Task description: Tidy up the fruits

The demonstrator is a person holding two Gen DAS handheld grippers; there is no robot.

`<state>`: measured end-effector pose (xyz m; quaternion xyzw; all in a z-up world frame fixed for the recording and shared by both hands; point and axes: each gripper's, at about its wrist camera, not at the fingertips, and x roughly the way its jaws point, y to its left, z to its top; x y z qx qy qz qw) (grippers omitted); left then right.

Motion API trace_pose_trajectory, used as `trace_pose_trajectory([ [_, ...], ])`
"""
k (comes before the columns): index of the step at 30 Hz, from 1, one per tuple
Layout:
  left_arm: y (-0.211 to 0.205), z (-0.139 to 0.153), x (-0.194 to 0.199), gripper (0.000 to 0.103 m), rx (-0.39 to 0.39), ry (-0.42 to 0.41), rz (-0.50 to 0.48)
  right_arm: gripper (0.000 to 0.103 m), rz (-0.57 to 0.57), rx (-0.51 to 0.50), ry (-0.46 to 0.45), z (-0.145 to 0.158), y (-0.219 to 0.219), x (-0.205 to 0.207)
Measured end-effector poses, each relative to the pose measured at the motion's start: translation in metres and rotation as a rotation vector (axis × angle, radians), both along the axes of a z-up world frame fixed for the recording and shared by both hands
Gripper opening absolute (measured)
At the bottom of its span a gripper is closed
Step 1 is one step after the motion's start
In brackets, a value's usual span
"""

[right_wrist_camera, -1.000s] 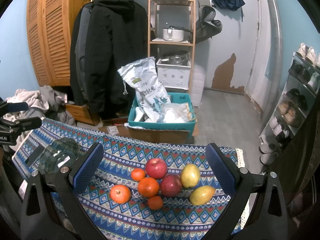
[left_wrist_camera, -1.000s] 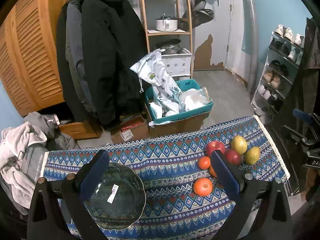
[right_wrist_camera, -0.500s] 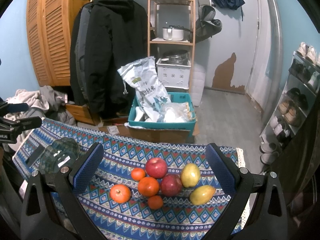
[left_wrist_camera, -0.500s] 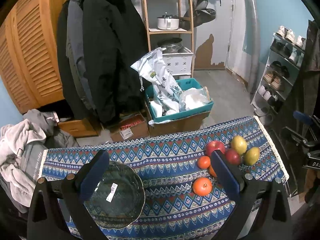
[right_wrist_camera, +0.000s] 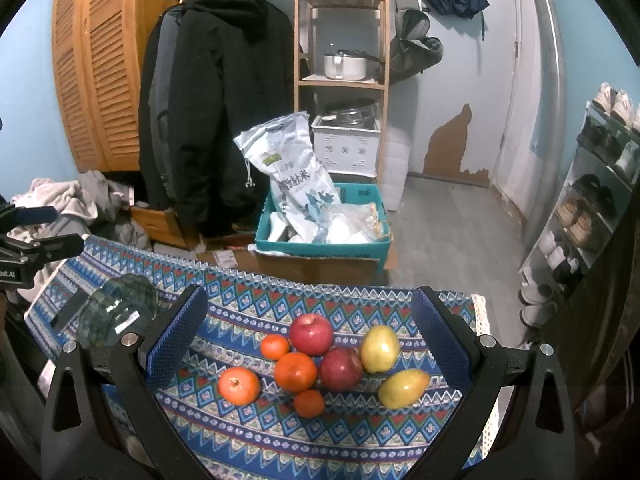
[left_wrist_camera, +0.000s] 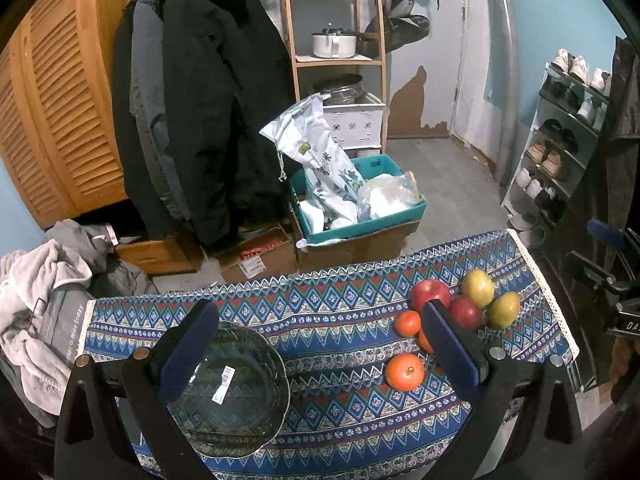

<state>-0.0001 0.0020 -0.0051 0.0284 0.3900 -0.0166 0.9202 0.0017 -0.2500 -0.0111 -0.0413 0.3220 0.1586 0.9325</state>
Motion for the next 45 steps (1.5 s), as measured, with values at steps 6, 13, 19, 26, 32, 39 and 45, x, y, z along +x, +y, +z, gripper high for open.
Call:
trace_pose_trajectory([
  [6,-0.001,0.000,0.001,0.102,-0.001,0.001,-0.002,0.100,-0.004,-0.002,0.003,0.000,0.000,0.000],
  [13,-0.003,-0.002,0.001,0.102,0.001,0.005,-0.002,0.100,-0.007,0.000,0.009,-0.001,-0.005,0.002],
  [19,-0.003,-0.004,0.005,0.102,0.003,0.017,-0.006,0.100,-0.008,-0.001,0.009,0.000,-0.007,0.003],
  [26,-0.005,-0.005,0.007,0.102,0.004,0.023,-0.014,0.100,-0.016,-0.002,0.012,-0.003,-0.015,0.005],
  [32,-0.008,-0.011,0.009,0.102,0.011,0.032,-0.017,0.100,-0.028,-0.009,0.028,-0.008,-0.021,0.008],
  [39,-0.017,-0.036,0.025,0.102,0.049,0.090,-0.045,0.100,-0.069,-0.050,0.083,-0.030,-0.036,0.024],
  [45,-0.027,-0.068,0.041,0.102,0.027,0.186,-0.066,0.100,-0.118,-0.099,0.170,-0.061,-0.056,0.044],
])
